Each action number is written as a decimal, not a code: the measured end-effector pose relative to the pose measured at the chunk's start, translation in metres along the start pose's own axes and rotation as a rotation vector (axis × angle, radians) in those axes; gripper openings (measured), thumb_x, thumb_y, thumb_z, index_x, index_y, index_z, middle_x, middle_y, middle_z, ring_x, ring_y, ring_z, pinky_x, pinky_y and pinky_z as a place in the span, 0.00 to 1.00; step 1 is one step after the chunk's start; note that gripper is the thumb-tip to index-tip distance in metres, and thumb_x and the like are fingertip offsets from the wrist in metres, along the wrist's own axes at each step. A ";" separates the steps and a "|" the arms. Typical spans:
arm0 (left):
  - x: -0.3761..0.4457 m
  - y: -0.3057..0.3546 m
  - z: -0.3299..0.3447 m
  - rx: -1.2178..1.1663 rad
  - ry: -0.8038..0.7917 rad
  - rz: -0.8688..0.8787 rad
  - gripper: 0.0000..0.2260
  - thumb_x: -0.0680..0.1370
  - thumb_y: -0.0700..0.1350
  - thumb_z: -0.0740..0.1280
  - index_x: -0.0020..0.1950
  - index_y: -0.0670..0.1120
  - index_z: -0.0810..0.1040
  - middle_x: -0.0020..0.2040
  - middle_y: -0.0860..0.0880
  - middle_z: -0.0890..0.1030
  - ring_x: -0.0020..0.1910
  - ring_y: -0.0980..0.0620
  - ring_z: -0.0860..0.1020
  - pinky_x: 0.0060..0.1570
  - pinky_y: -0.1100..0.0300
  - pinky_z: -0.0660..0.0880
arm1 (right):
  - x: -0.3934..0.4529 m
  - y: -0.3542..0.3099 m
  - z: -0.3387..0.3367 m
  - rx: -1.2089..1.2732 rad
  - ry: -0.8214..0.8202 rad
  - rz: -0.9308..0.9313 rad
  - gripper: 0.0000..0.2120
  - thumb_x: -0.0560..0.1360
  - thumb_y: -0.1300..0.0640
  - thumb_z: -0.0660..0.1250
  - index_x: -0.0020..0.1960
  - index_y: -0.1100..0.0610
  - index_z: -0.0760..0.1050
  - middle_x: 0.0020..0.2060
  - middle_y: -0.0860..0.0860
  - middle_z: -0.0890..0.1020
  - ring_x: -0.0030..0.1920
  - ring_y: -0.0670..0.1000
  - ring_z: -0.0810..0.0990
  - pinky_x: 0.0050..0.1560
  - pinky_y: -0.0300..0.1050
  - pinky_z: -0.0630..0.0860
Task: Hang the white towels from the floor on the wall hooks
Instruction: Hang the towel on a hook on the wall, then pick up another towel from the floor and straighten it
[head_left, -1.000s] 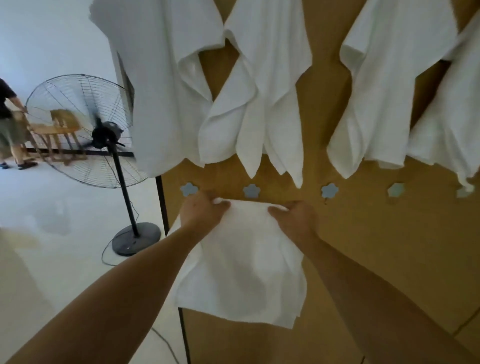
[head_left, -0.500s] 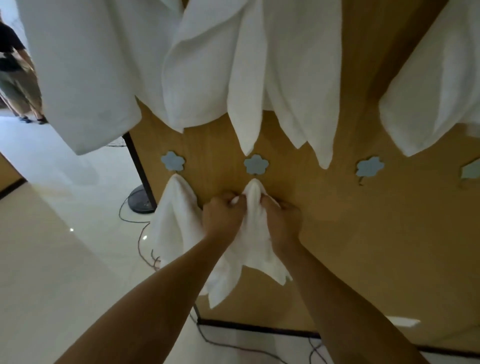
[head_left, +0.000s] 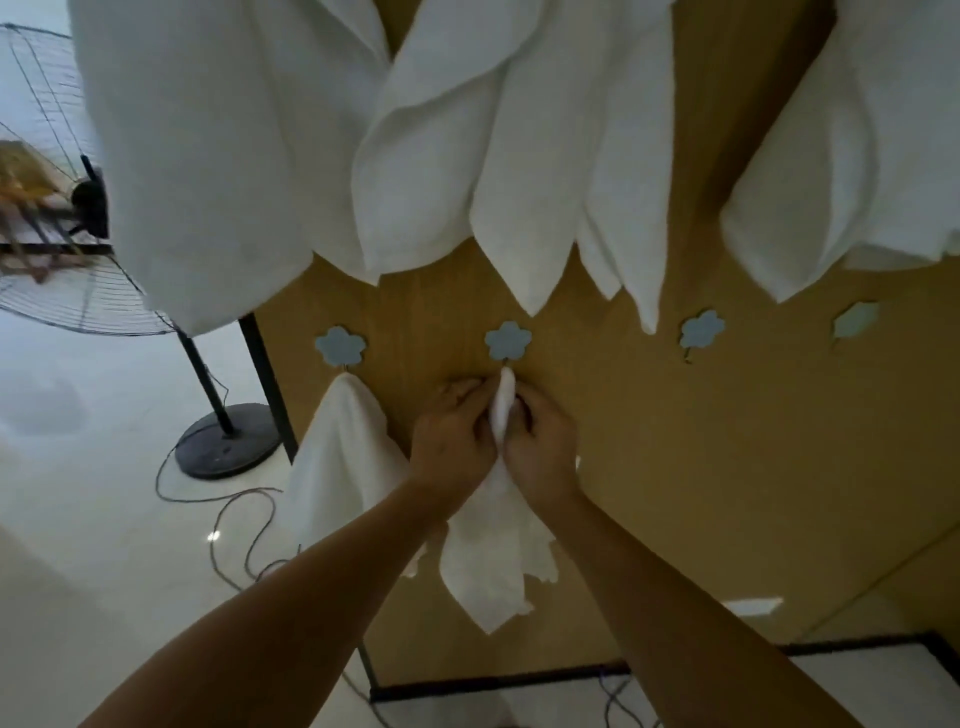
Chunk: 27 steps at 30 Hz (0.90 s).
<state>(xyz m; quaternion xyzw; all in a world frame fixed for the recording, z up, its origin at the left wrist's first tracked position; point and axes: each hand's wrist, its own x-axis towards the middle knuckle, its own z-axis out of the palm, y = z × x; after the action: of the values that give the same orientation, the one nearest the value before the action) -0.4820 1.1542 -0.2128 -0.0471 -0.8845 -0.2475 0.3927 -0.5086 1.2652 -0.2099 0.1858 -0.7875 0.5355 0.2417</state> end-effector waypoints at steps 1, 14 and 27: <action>-0.001 -0.001 -0.003 -0.046 -0.050 -0.017 0.14 0.78 0.40 0.65 0.64 0.42 0.79 0.52 0.44 0.83 0.49 0.46 0.80 0.48 0.53 0.77 | -0.002 -0.003 0.002 0.047 -0.010 0.048 0.13 0.81 0.60 0.63 0.39 0.59 0.78 0.30 0.52 0.80 0.32 0.50 0.78 0.36 0.49 0.75; -0.012 -0.033 -0.025 -0.134 -0.291 -0.103 0.15 0.79 0.45 0.61 0.64 0.50 0.78 0.56 0.48 0.82 0.52 0.48 0.79 0.50 0.58 0.75 | 0.002 -0.036 0.026 -0.524 0.159 0.168 0.19 0.82 0.48 0.61 0.35 0.54 0.70 0.30 0.54 0.79 0.30 0.52 0.74 0.34 0.44 0.67; -0.027 0.026 -0.039 -0.137 -0.345 0.206 0.18 0.75 0.43 0.65 0.65 0.49 0.77 0.67 0.46 0.75 0.65 0.44 0.69 0.62 0.49 0.69 | -0.089 -0.030 -0.047 -0.764 -0.091 0.507 0.36 0.71 0.40 0.70 0.74 0.52 0.65 0.66 0.56 0.75 0.63 0.59 0.74 0.62 0.54 0.73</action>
<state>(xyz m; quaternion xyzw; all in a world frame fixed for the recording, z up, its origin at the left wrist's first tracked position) -0.4305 1.1617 -0.1992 -0.2053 -0.9104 -0.2537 0.2543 -0.4109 1.3014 -0.2242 -0.0919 -0.9589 0.2402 0.1196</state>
